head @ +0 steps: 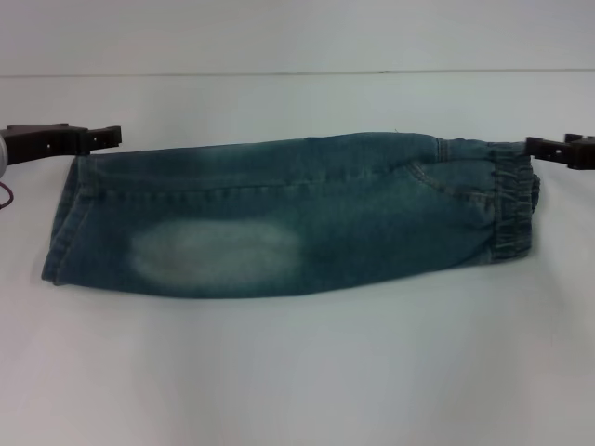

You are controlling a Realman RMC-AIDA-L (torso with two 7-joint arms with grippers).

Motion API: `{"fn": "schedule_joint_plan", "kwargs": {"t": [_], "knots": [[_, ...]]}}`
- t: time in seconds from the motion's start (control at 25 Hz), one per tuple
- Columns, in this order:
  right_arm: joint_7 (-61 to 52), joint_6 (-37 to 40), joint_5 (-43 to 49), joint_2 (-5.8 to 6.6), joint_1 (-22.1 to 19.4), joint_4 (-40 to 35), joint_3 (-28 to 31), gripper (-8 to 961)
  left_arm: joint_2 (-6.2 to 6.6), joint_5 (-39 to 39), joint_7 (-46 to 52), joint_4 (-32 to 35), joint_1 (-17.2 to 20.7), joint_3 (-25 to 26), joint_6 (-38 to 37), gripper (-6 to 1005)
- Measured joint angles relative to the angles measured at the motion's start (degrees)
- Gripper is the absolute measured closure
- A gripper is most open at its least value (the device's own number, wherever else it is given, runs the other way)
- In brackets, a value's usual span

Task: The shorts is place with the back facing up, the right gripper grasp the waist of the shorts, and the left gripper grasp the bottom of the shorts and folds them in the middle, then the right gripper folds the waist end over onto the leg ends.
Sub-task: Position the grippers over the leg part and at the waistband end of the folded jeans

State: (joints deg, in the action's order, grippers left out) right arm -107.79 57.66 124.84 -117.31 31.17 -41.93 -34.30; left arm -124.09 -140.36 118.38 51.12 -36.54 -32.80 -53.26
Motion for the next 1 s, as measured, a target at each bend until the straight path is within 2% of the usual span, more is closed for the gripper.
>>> {"fn": "schedule_joint_plan", "kwargs": {"t": [0.2,0.44,0.72,1.0], "knots": [[2.2,1.3,-6.8,-0.2,-4.5,-1.3,0.6,193,0.03,1.8,0.0,0.9,0.3,-0.3,-2.6,146],[7.6,7.3,-15.3,-0.62,-9.3,-1.4,1.3,194,-0.03,6.8,-0.4,4.8,1.1,-0.4,-17.0,147],[13.6,16.1,-21.0,-1.57,-14.9,0.3,4.2,195,0.22,15.4,-3.3,5.5,3.6,-0.5,-27.6,149],[15.5,18.3,-20.1,-0.52,-15.8,5.1,4.1,196,0.06,18.1,-4.6,4.8,4.9,-2.4,-31.3,150]]}}
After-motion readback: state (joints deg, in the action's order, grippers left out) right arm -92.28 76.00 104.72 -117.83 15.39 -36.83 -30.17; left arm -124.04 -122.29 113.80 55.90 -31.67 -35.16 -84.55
